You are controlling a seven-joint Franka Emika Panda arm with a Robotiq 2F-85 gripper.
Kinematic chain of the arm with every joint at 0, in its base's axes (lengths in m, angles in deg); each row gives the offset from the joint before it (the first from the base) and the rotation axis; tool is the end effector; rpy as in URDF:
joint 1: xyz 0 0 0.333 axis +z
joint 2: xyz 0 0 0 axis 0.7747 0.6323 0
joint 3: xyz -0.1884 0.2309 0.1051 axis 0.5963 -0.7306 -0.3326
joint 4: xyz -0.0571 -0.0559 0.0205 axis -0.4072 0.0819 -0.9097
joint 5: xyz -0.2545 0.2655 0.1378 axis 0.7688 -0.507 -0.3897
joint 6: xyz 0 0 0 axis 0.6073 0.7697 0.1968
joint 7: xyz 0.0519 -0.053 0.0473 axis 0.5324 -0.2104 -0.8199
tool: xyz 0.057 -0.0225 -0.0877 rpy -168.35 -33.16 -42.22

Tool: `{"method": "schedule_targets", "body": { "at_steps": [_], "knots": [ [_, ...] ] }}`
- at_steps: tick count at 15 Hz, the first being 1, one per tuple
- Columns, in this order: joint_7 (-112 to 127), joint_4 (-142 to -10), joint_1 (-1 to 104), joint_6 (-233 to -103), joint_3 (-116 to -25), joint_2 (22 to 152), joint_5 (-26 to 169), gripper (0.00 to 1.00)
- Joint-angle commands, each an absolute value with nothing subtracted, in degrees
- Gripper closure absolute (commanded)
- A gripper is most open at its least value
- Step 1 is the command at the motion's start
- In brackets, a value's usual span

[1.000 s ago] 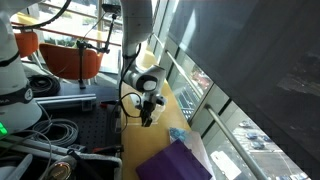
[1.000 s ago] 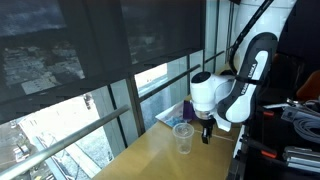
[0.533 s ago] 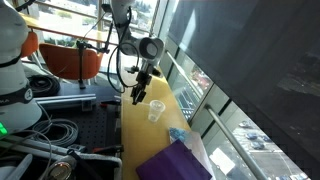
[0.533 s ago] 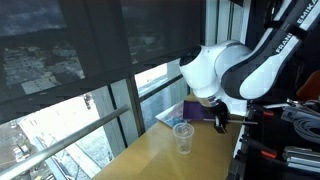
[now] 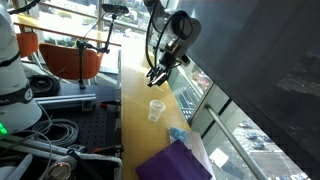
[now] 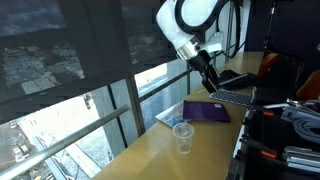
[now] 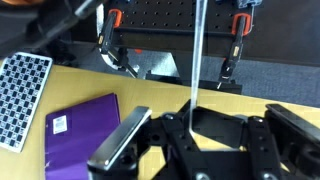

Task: Put the straw in the cup

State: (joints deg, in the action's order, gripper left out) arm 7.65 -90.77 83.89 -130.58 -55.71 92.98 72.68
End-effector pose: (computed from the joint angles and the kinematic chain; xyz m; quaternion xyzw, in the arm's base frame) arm 0.5456 0.1379 0.2864 0.9544 0.0863 -0.2503 0.1378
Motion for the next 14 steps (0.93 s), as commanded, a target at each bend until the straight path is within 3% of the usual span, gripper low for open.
{"method": "schedule_targets", "body": {
  "at_steps": [1, 6, 14],
  "knots": [
    [-0.54, -78.00, 68.82, -121.12, -68.16, 97.37, 68.36, 1.00],
    [-1.23, -67.03, 58.95, -110.71, -76.44, 105.75, 59.93, 1.00],
    [5.42, -54.75, 52.17, -104.09, -78.02, 121.89, 46.78, 1.00]
  ]
}}
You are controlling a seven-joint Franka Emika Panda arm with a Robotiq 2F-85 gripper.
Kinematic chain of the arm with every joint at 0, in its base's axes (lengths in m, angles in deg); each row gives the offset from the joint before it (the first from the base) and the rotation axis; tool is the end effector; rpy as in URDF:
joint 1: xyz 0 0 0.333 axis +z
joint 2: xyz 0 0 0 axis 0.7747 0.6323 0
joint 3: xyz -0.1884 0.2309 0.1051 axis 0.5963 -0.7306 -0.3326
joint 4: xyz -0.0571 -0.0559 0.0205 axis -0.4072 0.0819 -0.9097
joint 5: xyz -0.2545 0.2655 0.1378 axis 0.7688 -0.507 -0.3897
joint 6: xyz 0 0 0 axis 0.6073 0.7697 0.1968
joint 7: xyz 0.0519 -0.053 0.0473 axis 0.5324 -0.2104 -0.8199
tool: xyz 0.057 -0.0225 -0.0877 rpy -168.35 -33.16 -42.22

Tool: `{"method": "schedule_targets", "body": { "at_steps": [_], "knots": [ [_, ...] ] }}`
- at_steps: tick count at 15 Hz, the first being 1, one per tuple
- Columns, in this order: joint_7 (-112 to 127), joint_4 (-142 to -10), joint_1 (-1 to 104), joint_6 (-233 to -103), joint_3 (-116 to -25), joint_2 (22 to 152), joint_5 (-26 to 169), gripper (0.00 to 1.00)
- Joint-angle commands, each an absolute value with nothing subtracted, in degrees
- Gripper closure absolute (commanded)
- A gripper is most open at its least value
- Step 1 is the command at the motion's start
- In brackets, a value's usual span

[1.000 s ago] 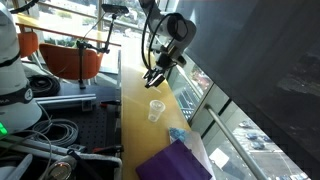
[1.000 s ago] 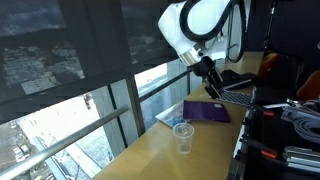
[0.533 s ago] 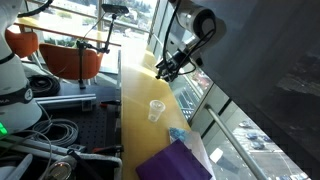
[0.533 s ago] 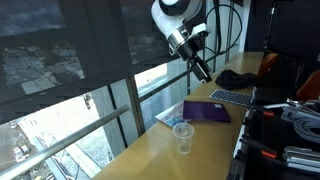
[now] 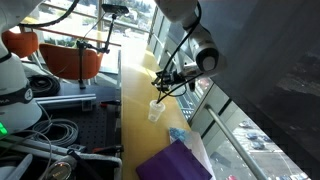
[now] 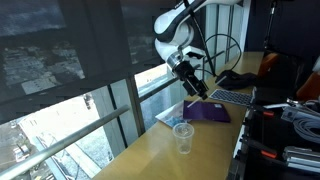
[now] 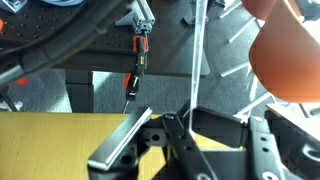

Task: Put the straw in the cup

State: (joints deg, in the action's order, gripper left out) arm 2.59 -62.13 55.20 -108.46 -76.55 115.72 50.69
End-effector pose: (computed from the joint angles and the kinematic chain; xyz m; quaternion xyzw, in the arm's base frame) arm 0.6210 0.1039 0.2216 -0.8979 -0.0263 0.4147 0.1453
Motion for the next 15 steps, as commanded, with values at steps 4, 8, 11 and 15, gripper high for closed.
{"method": "schedule_targets", "body": {
  "at_steps": [4, 8, 11, 15],
  "knots": [
    [8.53, -49.62, 50.02, -102.62, -78.41, 128.50, 42.47, 1.00],
    [11.10, -45.57, 49.28, -101.73, -79.46, 133.59, 39.45, 1.00],
    [12.76, -42.97, 49.37, -101.17, -80.44, 136.55, 38.09, 1.00],
    [14.59, -39.78, 49.21, -101.57, -81.15, 140.01, 37.82, 1.00]
  ]
}}
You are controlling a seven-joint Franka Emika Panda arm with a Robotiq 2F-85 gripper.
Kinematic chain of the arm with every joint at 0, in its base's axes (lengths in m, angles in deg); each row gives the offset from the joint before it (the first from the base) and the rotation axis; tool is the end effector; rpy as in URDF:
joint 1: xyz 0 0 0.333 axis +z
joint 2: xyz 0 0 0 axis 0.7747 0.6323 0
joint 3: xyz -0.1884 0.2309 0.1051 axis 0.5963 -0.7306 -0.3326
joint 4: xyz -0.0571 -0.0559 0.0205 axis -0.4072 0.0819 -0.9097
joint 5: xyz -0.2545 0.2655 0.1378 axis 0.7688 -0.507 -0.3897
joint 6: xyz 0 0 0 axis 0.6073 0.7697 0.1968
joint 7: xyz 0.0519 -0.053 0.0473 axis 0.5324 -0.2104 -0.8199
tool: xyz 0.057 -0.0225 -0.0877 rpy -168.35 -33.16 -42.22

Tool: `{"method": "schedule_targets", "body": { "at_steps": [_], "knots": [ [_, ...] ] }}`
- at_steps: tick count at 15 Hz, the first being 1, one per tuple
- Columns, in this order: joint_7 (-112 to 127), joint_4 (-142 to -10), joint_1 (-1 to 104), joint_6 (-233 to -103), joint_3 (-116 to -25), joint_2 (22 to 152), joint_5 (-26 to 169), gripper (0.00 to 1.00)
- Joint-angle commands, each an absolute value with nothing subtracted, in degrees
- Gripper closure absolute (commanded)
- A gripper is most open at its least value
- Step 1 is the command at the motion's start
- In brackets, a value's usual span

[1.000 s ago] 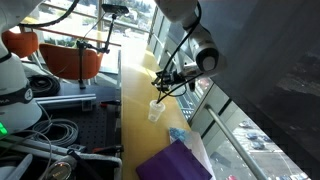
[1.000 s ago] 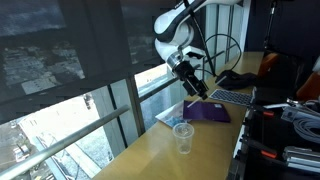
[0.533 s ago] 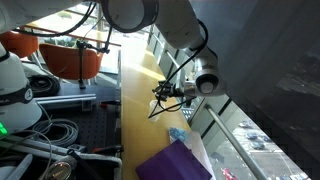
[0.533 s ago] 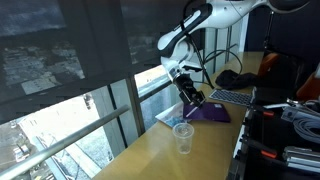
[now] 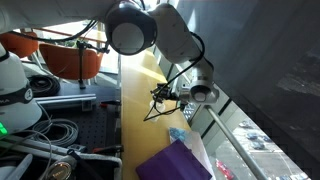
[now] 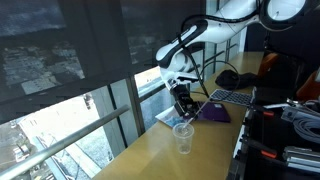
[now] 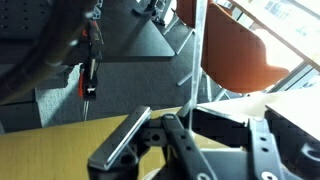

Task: Put the straw in the cup

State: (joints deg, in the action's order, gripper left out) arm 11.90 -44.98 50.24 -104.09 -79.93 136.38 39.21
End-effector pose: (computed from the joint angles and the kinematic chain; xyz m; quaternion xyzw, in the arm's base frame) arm 0.6445 0.1011 0.1081 -0.8376 0.0748 0.4834 0.2430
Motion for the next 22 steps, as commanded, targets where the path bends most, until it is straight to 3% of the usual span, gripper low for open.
{"method": "schedule_targets", "body": {
  "at_steps": [1, 22],
  "knots": [
    [14.99, -38.96, 49.15, -101.60, -81.20, 140.79, 37.90, 1.00],
    [18.96, -27.16, 46.50, -96.67, -82.91, 150.26, 37.68, 1.00]
  ]
}}
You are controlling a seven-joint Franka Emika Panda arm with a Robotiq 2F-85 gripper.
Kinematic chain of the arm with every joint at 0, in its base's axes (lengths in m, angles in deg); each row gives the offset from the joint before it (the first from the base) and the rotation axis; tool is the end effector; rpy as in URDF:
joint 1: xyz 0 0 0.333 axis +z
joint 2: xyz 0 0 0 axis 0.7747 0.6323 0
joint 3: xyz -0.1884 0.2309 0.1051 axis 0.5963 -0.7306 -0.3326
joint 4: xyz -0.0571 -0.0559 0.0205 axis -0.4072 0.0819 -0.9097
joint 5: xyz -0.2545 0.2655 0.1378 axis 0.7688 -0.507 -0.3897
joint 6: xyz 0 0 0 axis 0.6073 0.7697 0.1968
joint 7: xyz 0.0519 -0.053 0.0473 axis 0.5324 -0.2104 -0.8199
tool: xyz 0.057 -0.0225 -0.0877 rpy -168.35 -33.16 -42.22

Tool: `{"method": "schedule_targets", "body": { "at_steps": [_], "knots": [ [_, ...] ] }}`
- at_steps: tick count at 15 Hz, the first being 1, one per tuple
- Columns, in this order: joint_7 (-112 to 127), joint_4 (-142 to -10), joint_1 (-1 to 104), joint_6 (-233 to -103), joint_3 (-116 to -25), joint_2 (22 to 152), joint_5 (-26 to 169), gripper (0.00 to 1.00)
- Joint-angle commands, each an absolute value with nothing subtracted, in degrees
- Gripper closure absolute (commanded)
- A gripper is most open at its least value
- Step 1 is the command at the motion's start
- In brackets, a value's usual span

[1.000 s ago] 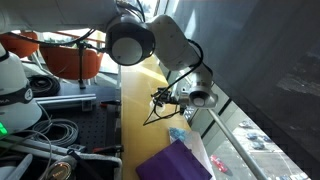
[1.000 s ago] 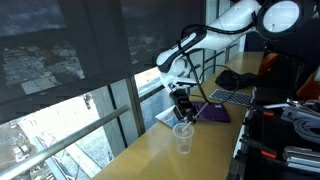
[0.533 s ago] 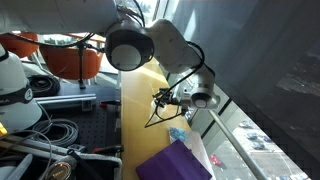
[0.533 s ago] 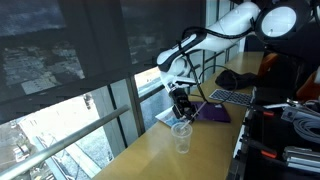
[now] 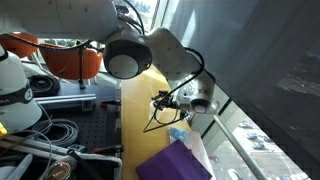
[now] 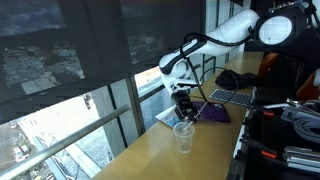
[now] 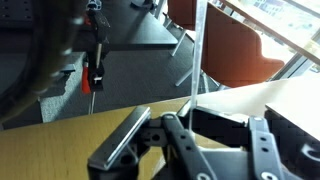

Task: Put the straw in the cup

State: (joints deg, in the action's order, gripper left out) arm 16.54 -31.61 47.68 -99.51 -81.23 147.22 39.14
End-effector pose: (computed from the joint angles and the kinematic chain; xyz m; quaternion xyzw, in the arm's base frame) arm 0.6561 0.0776 0.0676 -0.8211 0.1076 0.5023 0.2489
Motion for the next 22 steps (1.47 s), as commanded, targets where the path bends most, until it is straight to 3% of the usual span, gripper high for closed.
{"method": "schedule_targets", "body": {
  "at_steps": [1, 7, 8, 10, 19, 22],
  "knots": [
    [19.13, -26.70, 46.38, -96.61, -83.06, 150.78, 37.64, 1.00],
    [20.52, -23.88, 46.05, -96.05, -84.40, 153.22, 37.22, 1.00],
    [21.40, -23.38, 46.18, -96.16, -84.51, 153.45, 37.08, 0.75],
    [23.03, -22.12, 46.57, -95.75, -84.99, 153.47, 36.76, 0.68],
    [27.89, -18.99, 49.71, -91.26, -88.95, 147.44, 36.81, 0.02],
    [29.30, -20.91, 54.30, -87.52, -87.46, 141.17, 40.87, 0.00]
  ]
}}
